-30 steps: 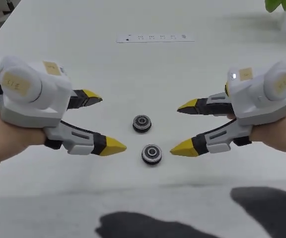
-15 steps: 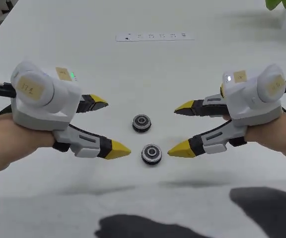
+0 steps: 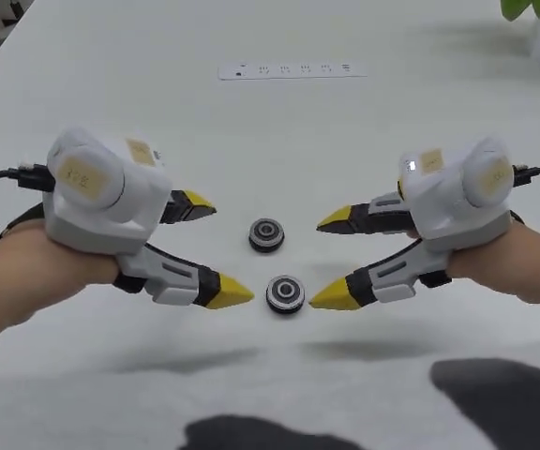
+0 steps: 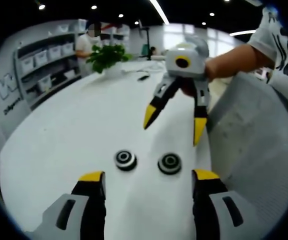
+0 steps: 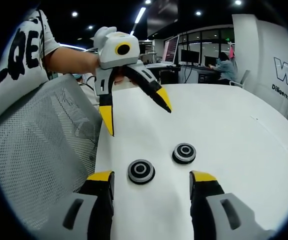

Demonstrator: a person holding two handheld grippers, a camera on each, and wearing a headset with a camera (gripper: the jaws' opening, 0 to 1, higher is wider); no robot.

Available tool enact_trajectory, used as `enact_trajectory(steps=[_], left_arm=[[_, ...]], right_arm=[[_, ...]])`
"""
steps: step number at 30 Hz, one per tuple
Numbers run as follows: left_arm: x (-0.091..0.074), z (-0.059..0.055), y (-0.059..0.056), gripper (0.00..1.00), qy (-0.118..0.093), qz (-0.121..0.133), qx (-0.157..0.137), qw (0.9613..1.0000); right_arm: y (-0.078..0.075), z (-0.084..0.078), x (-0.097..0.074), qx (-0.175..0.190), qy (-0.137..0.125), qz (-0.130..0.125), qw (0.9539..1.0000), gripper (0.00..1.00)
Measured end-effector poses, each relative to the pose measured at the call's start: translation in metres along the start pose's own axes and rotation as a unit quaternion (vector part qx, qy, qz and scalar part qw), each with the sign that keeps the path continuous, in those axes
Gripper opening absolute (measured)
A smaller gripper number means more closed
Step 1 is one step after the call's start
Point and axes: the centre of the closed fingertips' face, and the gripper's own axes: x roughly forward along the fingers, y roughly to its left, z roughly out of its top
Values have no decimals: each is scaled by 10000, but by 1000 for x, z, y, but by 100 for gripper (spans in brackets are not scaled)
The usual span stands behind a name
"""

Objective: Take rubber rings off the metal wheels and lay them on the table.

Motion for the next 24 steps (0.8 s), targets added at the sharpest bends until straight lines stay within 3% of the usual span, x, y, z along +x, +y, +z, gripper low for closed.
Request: enact_trajectory(steps=[24], left_arm=[[24,-4,-17,57,113,-391,-28,9992]], right_arm=[[7,-14,17,86,89,279,9995,42]])
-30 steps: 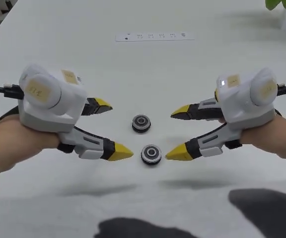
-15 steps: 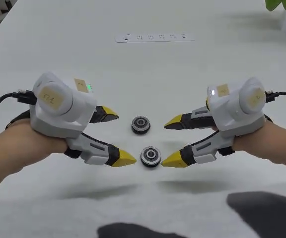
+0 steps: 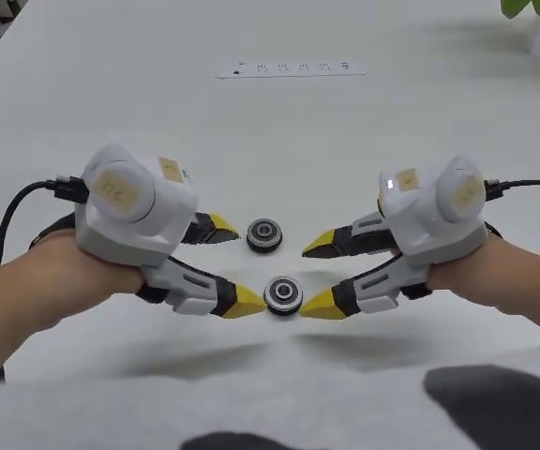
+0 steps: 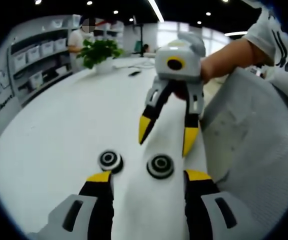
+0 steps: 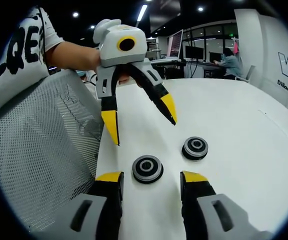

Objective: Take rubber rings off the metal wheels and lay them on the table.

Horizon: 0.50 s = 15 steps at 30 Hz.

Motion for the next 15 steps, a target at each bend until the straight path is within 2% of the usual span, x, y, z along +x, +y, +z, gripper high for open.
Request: enact_trajectory(steps=[7,15], left_arm=[[9,4,-6,50,-44,-155,-111,9998],[19,6,-17,41,-4,-316,5,9995]], right_arm=[[2,1,2,110,-81,17,9999,39],[5,0,4,101,-62,38,9999,37]])
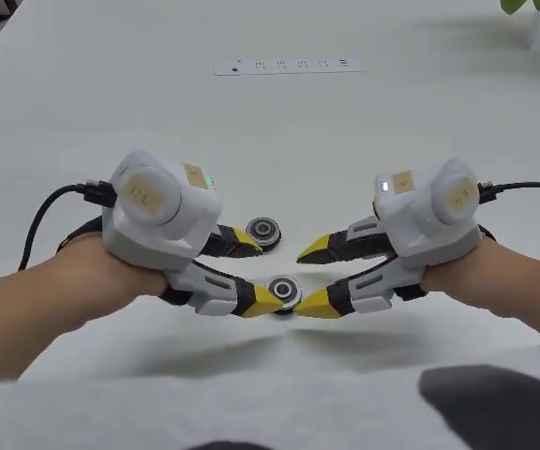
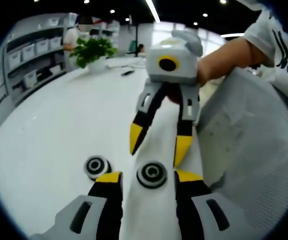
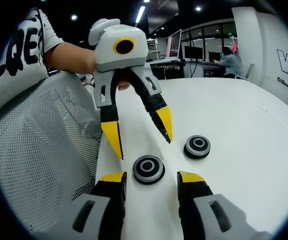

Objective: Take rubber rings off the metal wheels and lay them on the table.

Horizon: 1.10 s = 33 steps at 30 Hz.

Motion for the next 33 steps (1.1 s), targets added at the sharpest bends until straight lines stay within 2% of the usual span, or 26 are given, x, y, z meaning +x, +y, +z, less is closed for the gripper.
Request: enact_trajectory(steps=[11,16,20,23,27,29,33], left_arm=[[9,-2,-10,28,97,-150,109,9998],[14,-3,-9,22,145,-135,188,9996],[18,-9,-9,19,234,-152,324,9991],[18,-8,-9,18,211,-86,390,9990],[21,-9,-1,14,183,22,406,9990],[21,-11,-1,14,177,31,513,9985],[22,-12,0,14,148,55,523,9985]], right_arm=[[0,-2,1,7,9,12,10000,38],[1,-4,2,-2,42,32,10000,38],[1,-4,3,-10,44,38,10000,38],[1,-4,3,-13,52,38,10000,37],[0,-5,4,9,50,41,10000,37],[-1,-5,5,19,52,41,10000,37],[-3,-8,6,68,46,44,10000,36]])
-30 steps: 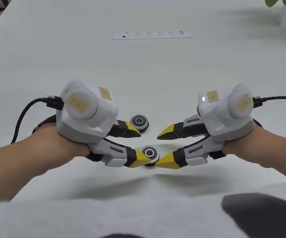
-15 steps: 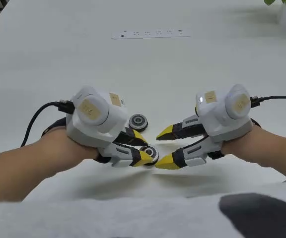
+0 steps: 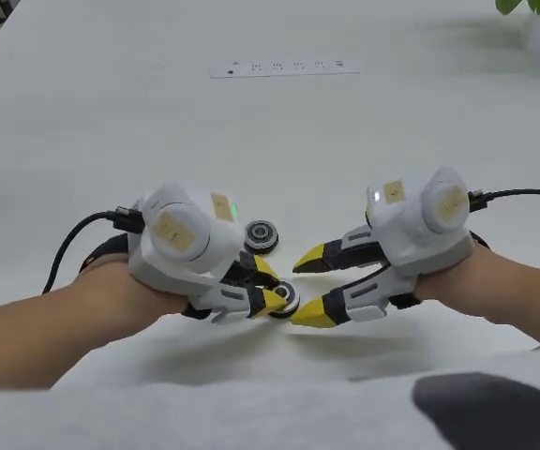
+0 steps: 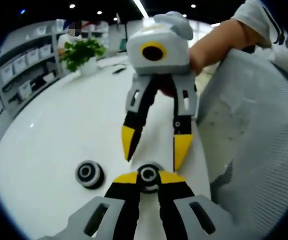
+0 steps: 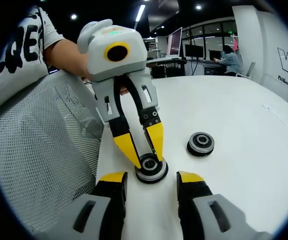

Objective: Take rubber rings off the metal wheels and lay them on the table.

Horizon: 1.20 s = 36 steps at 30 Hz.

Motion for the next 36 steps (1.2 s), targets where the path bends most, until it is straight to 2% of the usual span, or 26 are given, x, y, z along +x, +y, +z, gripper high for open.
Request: enact_trajectory(steps=[9,30,36], left_arm=[[0,-2,1,14,-99,3,-41,9999],[1,-3,4,14,-144,66,-13,9999],[-4,2,-4,14,-139,103,28,9998]], right_arm=[[-5,-3,3,265,-107,-21,9996,33],[0,-4,11,259,-82,-19,9996,25],[1,-4,10,147,-60,-24,9999,24]])
